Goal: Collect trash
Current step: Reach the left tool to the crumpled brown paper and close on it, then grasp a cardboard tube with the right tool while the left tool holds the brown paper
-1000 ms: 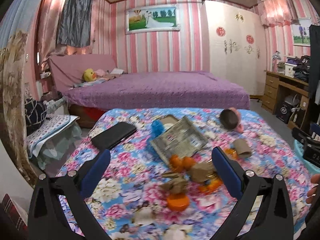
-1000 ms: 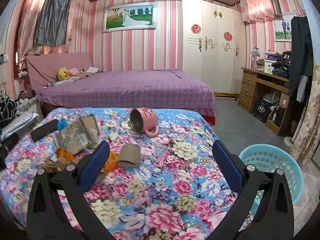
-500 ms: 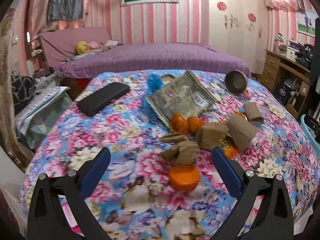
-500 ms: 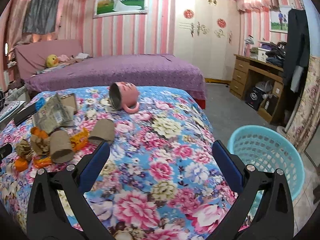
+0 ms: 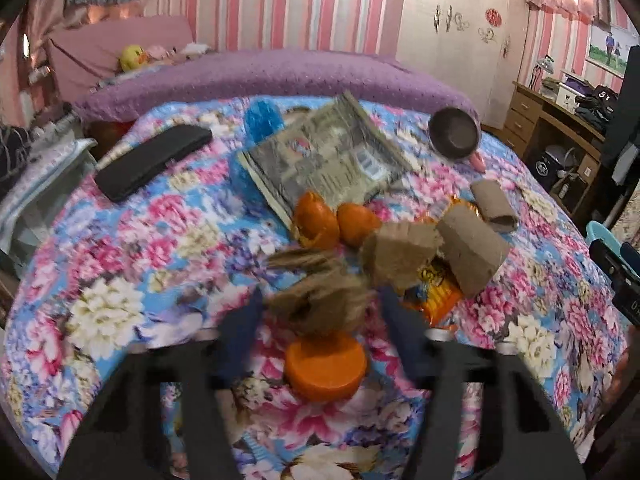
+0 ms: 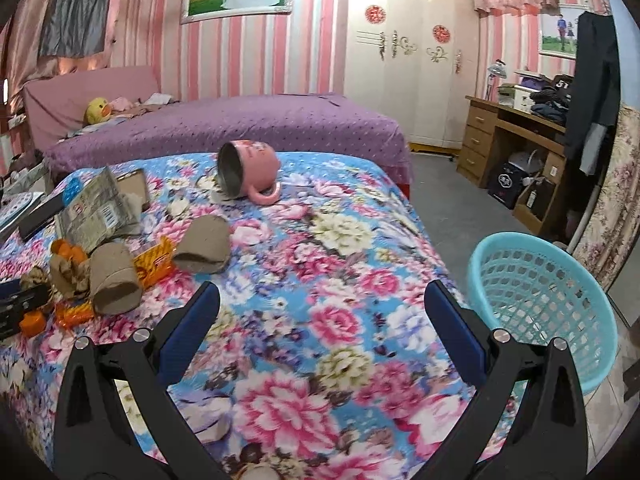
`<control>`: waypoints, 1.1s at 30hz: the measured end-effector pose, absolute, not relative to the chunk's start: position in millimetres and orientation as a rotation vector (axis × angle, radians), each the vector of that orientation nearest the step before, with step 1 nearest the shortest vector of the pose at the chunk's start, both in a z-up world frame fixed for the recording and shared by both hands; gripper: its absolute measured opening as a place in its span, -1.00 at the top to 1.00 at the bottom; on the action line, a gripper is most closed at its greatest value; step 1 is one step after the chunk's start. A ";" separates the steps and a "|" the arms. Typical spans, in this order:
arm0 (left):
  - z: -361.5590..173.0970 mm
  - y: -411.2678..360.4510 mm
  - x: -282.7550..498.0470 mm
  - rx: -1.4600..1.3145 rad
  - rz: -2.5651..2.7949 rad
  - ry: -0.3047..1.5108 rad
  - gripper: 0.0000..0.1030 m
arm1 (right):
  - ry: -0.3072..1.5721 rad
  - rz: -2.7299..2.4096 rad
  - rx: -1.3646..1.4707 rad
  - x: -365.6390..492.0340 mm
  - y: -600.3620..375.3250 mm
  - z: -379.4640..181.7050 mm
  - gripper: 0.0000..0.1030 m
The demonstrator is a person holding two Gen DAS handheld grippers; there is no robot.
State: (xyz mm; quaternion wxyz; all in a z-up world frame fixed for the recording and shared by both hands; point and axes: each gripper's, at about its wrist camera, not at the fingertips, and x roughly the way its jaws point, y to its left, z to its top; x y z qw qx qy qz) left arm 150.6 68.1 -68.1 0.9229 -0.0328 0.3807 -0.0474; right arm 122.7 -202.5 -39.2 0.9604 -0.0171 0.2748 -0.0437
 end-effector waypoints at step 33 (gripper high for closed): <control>-43.1 137.5 143.1 -0.117 0.102 0.665 0.13 | 0.716 0.385 -0.213 177.5 -71.2 -58.2 -0.29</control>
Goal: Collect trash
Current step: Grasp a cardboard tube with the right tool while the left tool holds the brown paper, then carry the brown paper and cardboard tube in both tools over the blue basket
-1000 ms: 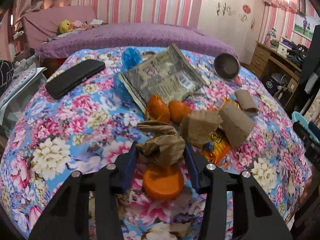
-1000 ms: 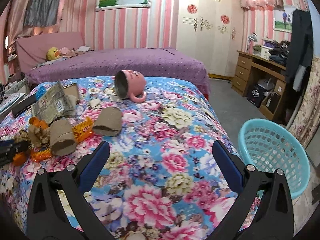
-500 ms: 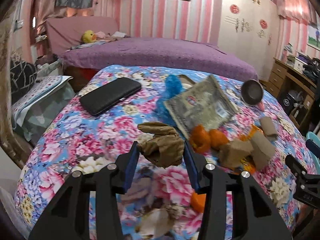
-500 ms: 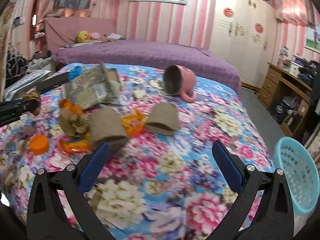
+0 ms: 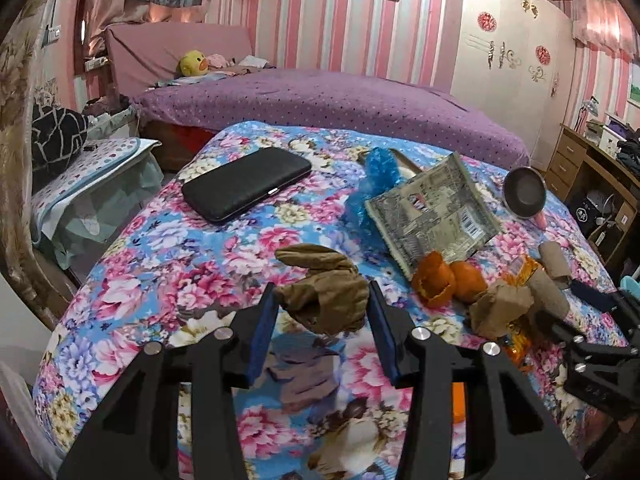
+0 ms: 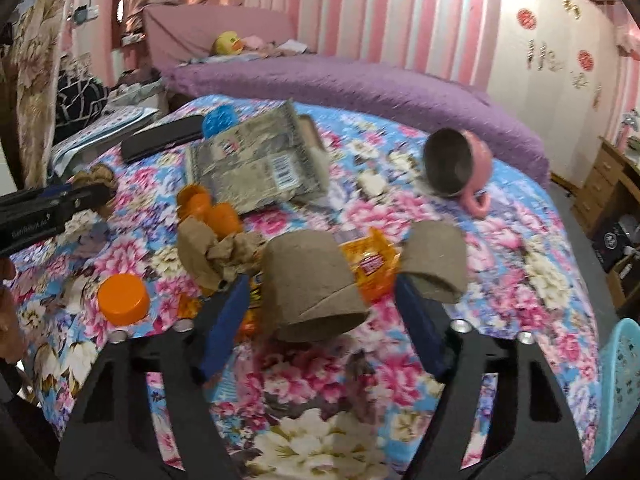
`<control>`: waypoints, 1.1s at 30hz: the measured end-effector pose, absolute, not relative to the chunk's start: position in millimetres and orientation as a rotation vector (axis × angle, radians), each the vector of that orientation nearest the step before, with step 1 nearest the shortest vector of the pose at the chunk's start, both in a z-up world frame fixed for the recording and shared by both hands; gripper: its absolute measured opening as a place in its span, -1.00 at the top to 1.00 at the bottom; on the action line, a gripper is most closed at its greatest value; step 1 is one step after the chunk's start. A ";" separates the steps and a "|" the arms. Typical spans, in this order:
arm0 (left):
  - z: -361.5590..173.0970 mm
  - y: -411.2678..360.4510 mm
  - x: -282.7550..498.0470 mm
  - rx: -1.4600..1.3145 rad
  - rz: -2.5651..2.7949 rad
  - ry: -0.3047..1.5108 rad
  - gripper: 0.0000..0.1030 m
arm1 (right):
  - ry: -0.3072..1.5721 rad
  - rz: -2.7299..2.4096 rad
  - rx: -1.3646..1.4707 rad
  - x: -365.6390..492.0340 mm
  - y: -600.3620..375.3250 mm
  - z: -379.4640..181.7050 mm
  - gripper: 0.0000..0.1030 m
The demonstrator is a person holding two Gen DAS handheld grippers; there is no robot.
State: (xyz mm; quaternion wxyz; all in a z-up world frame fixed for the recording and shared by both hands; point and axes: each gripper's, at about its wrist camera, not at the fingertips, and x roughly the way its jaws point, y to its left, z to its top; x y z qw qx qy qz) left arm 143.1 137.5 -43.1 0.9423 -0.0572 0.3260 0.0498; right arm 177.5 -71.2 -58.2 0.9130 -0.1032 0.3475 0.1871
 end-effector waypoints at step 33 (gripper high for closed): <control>-29.8 43.0 124.3 -0.062 0.060 0.611 0.13 | 0.595 0.227 -0.074 143.7 -222.8 -17.9 0.11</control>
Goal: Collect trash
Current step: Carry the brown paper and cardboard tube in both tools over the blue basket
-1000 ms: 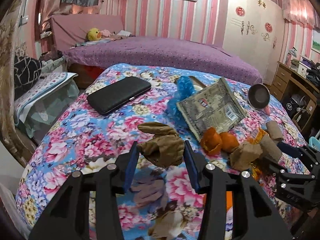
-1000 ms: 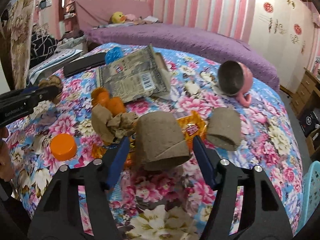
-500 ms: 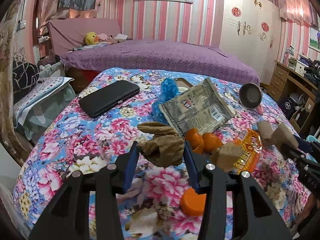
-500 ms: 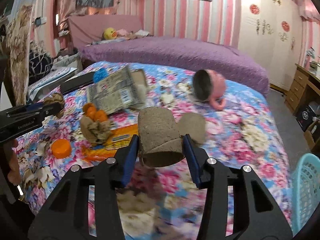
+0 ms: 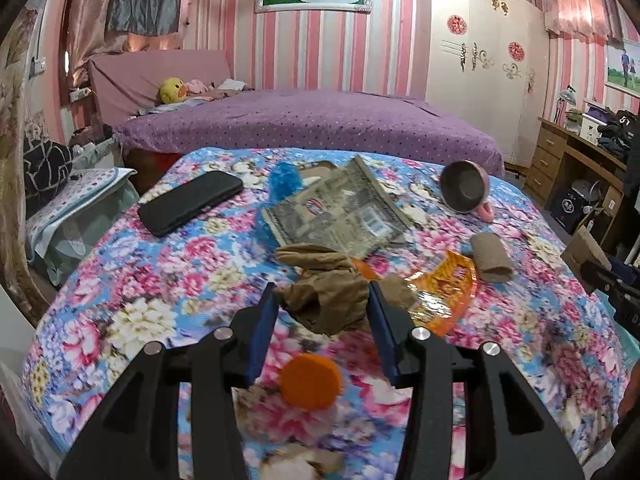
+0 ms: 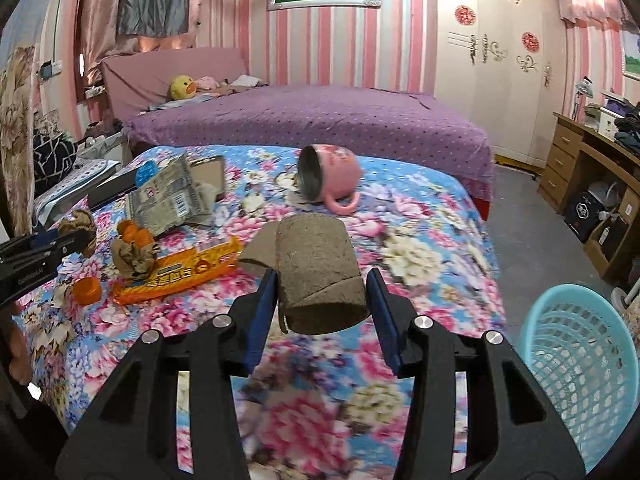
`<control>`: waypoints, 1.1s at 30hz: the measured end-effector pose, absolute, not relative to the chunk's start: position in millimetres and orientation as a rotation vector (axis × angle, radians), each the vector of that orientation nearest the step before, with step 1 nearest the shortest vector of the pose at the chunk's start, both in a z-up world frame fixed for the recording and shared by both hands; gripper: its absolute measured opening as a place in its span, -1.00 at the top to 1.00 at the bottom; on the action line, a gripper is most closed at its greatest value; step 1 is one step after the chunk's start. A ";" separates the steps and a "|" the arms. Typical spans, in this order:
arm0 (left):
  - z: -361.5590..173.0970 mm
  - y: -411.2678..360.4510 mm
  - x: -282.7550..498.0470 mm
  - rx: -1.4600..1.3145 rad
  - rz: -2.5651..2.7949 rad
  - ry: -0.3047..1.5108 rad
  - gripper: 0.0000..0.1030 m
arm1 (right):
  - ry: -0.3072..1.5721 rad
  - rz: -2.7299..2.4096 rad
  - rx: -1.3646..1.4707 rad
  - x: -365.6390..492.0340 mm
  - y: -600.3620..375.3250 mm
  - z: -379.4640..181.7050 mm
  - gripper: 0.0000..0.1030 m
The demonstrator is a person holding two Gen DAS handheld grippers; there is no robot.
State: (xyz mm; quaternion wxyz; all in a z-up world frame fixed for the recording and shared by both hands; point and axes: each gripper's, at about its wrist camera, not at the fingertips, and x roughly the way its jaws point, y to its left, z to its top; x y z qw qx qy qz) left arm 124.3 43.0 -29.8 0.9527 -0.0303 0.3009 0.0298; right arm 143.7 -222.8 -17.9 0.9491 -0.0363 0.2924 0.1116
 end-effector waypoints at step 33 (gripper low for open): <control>-13.8 -186.6 147.4 0.070 -0.227 0.579 0.13 | 0.669 -0.074 0.015 110.2 -468.7 -24.2 0.10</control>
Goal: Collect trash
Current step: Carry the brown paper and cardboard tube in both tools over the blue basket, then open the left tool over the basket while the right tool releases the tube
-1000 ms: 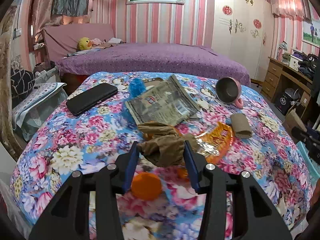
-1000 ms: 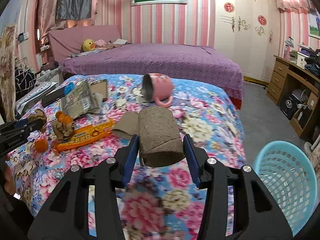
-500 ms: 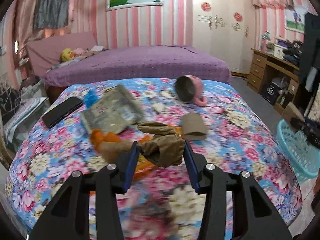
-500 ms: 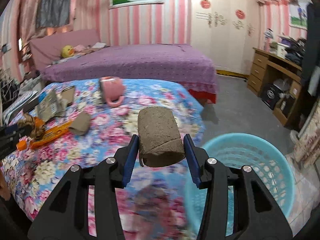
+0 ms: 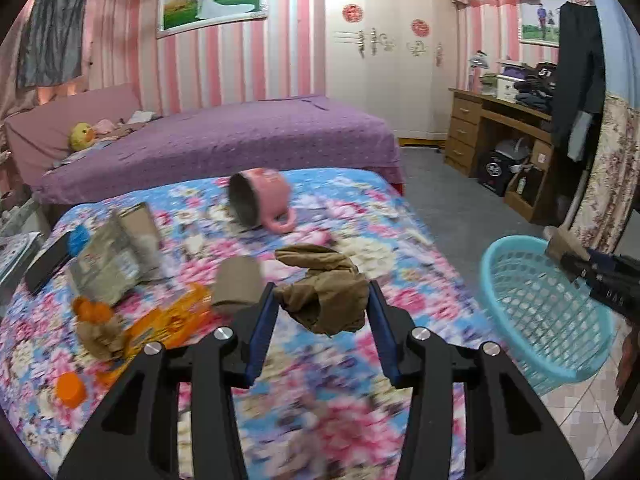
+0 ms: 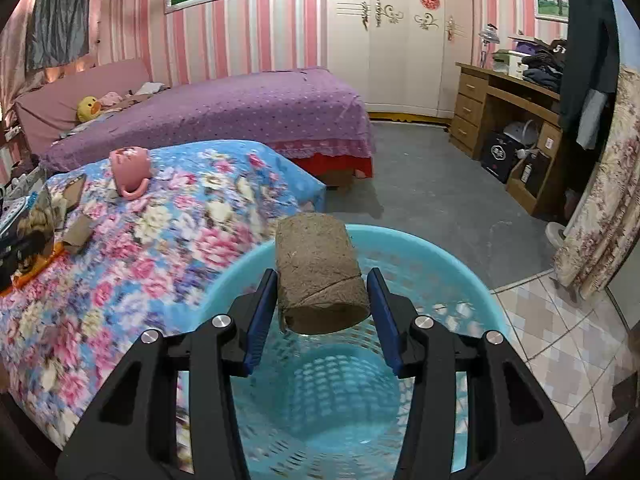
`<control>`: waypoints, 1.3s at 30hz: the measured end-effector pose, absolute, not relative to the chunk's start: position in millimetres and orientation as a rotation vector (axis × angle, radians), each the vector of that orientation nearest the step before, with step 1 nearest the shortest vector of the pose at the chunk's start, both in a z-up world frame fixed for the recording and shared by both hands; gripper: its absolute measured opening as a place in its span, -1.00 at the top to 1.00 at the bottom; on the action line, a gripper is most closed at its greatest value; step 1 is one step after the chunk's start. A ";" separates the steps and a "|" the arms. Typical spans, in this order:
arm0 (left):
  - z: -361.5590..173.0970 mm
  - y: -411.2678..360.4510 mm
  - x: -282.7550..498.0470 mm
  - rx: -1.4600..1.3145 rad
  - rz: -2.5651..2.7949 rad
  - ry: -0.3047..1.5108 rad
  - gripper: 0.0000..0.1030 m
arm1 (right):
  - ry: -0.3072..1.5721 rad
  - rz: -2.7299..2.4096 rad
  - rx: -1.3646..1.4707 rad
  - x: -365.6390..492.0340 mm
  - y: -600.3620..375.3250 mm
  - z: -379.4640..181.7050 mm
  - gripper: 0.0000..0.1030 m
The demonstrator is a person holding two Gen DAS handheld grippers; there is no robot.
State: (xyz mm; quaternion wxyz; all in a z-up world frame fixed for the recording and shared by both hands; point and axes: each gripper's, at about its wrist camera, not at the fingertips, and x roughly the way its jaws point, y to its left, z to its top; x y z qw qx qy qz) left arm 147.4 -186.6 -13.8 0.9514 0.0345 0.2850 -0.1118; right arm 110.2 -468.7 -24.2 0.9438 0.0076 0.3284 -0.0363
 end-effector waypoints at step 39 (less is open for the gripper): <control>-35.2 -350.8 165.2 0.170 -0.483 0.648 -0.77 | 0.641 -0.268 0.112 69.3 -558.5 -40.1 0.09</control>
